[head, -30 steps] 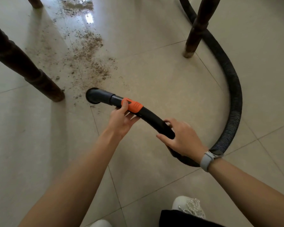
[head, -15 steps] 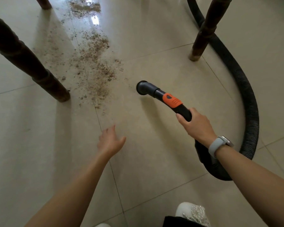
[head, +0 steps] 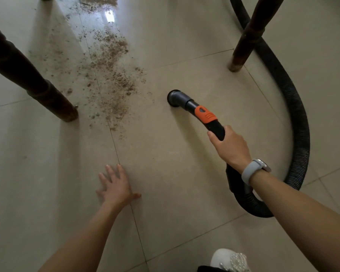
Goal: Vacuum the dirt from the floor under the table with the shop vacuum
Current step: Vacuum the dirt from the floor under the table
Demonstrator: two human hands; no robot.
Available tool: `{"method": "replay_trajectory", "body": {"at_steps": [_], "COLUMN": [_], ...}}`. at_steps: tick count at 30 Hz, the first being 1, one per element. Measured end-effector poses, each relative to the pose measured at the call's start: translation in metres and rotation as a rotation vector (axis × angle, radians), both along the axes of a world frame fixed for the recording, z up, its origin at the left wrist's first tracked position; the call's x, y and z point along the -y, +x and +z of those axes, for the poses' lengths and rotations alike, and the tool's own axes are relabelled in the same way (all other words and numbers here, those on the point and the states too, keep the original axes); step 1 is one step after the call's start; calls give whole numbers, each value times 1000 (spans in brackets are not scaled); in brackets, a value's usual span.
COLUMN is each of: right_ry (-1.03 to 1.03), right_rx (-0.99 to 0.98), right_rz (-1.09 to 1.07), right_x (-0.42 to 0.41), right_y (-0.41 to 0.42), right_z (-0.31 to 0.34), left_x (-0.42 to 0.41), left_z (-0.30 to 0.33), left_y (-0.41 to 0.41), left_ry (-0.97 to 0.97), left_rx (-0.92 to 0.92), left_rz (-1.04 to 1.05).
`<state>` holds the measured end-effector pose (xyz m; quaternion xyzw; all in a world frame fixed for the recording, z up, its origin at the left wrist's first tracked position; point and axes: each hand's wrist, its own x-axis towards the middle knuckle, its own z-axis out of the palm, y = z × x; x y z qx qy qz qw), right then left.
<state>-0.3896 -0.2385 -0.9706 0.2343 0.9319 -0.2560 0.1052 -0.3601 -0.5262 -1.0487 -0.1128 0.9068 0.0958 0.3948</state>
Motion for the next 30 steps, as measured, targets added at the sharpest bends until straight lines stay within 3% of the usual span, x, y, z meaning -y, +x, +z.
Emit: {"method": "replay_trajectory", "body": {"at_steps": [4,8,13,17,24,30], "right_ry": [-106,-64,-33,-94,39,313], "right_rx": [7,23,22,142,126,21], "right_rz": [69,255,222,271,386,478], "right_x": [10,31,19,10,15,16], "right_y": [1,6,19,40,52,46], "right_z": [-3,-4,3,7,9,24], "left_x": [-3,-3,4,9,24,21], "left_z": [-1,-3,-6,-6,-4,0], "left_y": [-2,-3,0,0,-6,22], "left_ry": [-6,-3,-4,9,73,88], "left_rx": [3,-7,-30,-47,-59,-77], "left_rz": [-1,10,-7,-12,-13,-108]}}
